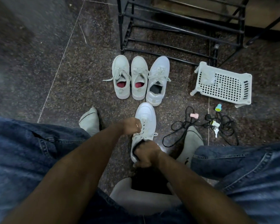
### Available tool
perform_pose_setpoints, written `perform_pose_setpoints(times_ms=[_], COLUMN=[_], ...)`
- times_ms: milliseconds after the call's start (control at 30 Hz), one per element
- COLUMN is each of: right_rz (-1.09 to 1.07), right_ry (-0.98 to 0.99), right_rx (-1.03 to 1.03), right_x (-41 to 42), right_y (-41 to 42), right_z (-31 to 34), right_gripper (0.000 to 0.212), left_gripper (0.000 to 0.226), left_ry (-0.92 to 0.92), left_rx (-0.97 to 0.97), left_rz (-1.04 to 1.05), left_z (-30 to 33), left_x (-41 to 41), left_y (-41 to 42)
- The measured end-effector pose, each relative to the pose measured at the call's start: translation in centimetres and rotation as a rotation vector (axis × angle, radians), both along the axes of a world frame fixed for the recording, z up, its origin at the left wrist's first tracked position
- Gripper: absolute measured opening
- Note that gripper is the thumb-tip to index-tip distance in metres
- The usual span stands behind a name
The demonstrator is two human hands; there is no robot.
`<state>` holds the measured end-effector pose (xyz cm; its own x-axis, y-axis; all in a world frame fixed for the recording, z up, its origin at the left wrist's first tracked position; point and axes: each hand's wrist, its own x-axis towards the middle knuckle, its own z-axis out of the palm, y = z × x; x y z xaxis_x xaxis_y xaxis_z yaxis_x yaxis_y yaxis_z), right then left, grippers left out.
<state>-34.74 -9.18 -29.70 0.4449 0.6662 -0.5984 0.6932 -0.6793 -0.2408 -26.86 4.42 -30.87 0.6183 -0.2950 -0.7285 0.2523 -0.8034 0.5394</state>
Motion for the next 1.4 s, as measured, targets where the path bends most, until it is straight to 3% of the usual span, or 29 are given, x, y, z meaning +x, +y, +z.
perform_pose_setpoints(times_ms=[67,167,367,433,533,800,867,933,1033,1167,1400], right_rz=[-0.052,-0.23,-0.178,-0.218,-0.286,-0.53,-0.558,-0.58,-0.618,-0.625,-0.714], right_ry=[-0.014,0.066,0.228,0.343,0.415,0.376,0.36,0.346,0.364,0.362,0.348], right_rx=[-0.119,-0.169,-0.154,-0.168,-0.197,-0.142,-0.146,-0.15,-0.156,-0.147,-0.072], right_x=[-1.0,-2.2,1.0,3.4,6.2,15.3,17.5,19.2,21.2,23.0,23.9], right_y=[0.5,0.9,-0.2,-1.4,-3.4,-9.6,-11.0,-12.3,-14.2,-16.4,-17.4], right_z=[-0.9,-1.5,1.6,3.3,6.0,15.5,16.4,16.6,16.3,15.1,12.1], right_gripper=[0.055,0.041,0.046,0.046,0.05,0.01,0.015,0.017,0.021,0.03,0.023], left_gripper=[0.012,0.013,0.019,0.011,0.02,0.012,0.026,0.044,0.058,0.07,0.051], left_ry=[-0.057,-0.078,-0.075,-0.051,-0.112,-0.244,-0.375,-0.517,-0.642,-0.478,-0.359], left_rx=[0.002,-0.003,0.078,0.097,0.097,0.03,0.113,0.225,0.453,0.553,0.596], left_rz=[0.048,0.049,-0.012,0.01,0.019,-0.01,-0.025,-0.119,-0.477,-0.633,-0.641], left_z=[0.5,1.0,0.9,0.8,1.2,2.0,1.5,1.0,0.6,-0.7,-0.9], left_x=[0.4,0.6,0.7,1.0,2.0,6.3,7.4,8.6,10.6,12.3,12.4], left_y=[0.2,0.9,1.5,1.2,0.3,-3.5,-4.4,-5.2,-7.0,-8.8,-9.8])
